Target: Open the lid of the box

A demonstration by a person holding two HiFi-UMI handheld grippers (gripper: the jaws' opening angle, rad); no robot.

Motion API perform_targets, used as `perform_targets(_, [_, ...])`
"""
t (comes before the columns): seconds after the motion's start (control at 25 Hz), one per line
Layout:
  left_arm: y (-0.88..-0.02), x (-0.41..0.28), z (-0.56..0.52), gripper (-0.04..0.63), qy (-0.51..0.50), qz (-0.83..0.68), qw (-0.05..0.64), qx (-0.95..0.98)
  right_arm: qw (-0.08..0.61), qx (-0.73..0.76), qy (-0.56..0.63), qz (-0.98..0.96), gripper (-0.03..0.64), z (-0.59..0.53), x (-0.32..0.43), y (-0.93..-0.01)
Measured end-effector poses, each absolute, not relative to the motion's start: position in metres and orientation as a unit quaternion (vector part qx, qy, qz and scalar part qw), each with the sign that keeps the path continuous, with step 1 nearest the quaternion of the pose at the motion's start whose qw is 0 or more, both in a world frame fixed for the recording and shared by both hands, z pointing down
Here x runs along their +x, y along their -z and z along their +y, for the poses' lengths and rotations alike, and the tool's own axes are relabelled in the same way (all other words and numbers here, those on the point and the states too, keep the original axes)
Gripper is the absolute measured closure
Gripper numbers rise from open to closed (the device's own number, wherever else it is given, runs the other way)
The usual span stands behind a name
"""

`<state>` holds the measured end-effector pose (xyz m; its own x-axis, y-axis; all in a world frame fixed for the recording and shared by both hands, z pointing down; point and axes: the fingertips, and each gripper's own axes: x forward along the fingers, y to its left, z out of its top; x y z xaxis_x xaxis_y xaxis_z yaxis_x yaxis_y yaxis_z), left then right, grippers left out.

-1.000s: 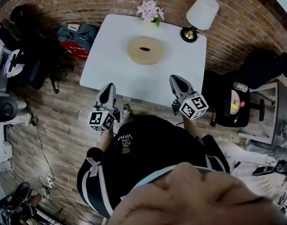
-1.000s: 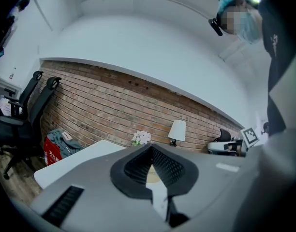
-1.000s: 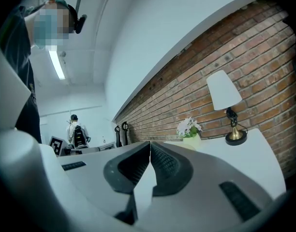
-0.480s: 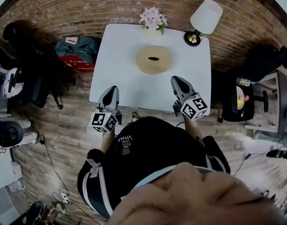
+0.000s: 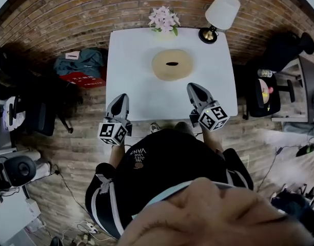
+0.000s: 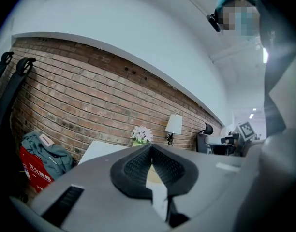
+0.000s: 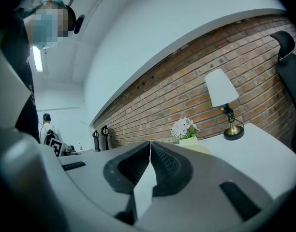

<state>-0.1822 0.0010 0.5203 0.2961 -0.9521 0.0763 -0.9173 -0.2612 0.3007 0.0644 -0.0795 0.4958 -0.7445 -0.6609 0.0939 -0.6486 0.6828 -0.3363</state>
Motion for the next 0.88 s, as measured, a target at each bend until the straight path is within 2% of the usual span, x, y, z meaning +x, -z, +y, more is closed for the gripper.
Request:
perform_targets(0.4, [-0.531, -0.17, -0.027, 0.584, 0.058, -0.553, 0.136, 0.82, 0.007, -0.379, 0.175, 0.909, 0.612, -0.088, 0.069, -0.501])
perform_targets(0.88, [-0.554, -0.151, -0.066, 0.584, -0.016, -0.529, 0.106, 0.842, 0.001, -0.347, 0.167, 0.923, 0.612, -0.124, 0.062, -0.501])
